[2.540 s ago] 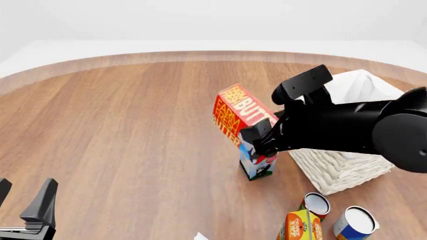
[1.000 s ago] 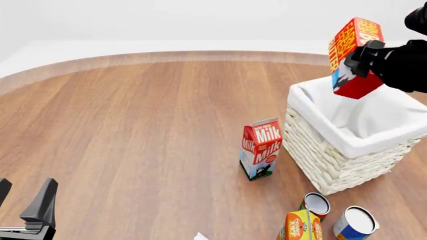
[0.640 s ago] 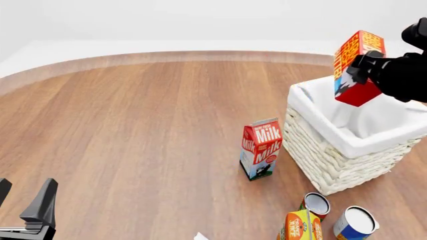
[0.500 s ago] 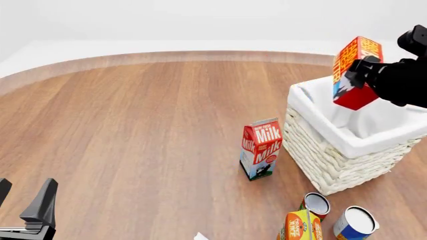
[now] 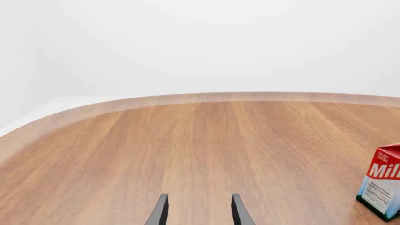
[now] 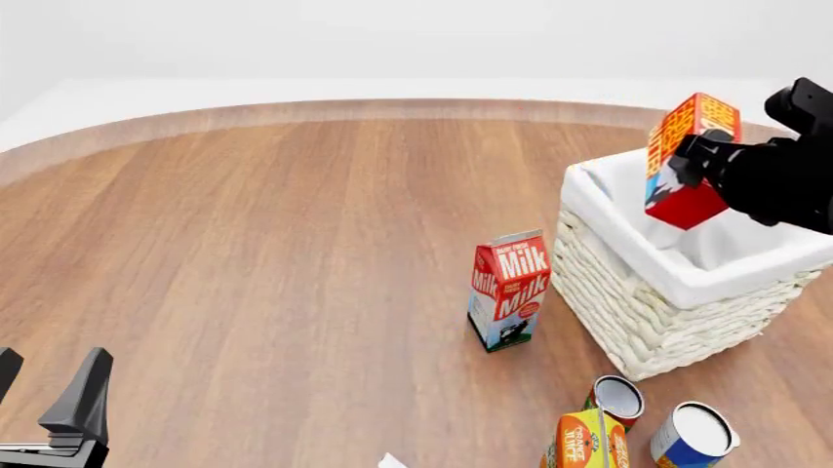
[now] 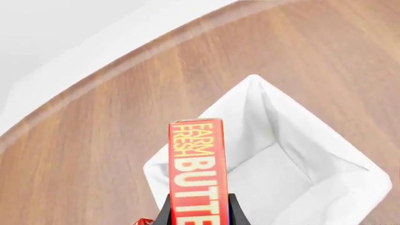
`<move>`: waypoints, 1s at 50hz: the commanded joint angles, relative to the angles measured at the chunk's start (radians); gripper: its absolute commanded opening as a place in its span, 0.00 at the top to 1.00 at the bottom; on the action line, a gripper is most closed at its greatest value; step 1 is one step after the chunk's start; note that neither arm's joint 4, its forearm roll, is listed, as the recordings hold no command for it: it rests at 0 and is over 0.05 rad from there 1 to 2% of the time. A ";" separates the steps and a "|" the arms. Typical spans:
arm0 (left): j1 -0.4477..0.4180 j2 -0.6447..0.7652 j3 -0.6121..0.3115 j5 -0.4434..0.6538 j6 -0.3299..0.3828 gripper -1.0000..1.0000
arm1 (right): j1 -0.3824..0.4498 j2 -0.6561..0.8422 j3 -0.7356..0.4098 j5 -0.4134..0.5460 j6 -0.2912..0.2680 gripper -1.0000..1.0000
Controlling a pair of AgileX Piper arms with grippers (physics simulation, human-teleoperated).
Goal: Pick up the cream cheese box and the butter, and put them in the basket.
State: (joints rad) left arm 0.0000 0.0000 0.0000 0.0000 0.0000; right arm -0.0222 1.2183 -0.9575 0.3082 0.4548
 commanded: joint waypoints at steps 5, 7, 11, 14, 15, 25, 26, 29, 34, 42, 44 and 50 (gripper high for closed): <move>0.000 0.000 0.000 0.000 0.000 0.00 | -0.018 0.006 0.027 -0.059 0.035 1.00; 0.000 0.000 0.000 0.000 0.000 0.00 | -0.019 0.004 0.033 -0.063 0.038 1.00; 0.000 0.000 0.000 0.000 0.000 0.00 | -0.020 0.005 0.035 -0.066 0.039 1.00; 0.000 0.000 0.000 0.000 0.000 0.00 | -0.020 0.014 0.042 -0.079 0.043 1.00; 0.000 0.000 0.000 0.000 0.000 0.00 | -0.020 0.014 0.042 -0.079 0.043 1.00; 0.000 0.000 0.000 0.000 0.000 0.00 | -0.026 0.040 0.028 -0.082 0.043 1.00; 0.000 0.000 0.000 0.000 0.000 0.00 | -0.026 0.040 0.028 -0.082 0.043 1.00; 0.000 0.000 0.000 0.000 0.000 0.00 | -0.032 0.043 0.028 -0.084 0.046 1.00; 0.000 0.000 0.000 0.000 0.000 0.00 | -0.037 0.045 0.027 -0.087 0.048 1.00; 0.000 0.000 0.000 0.000 0.000 0.00 | -0.042 0.057 0.036 -0.105 0.049 1.00; 0.000 0.000 0.000 0.000 0.000 0.00 | -0.048 0.063 0.059 -0.122 0.052 1.00; 0.000 0.000 0.000 0.000 0.000 0.00 | -0.060 0.056 0.060 -0.113 0.047 1.00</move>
State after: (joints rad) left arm 0.0000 0.0000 0.0000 0.0000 0.0000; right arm -0.0683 1.2802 -0.8959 0.2110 0.4906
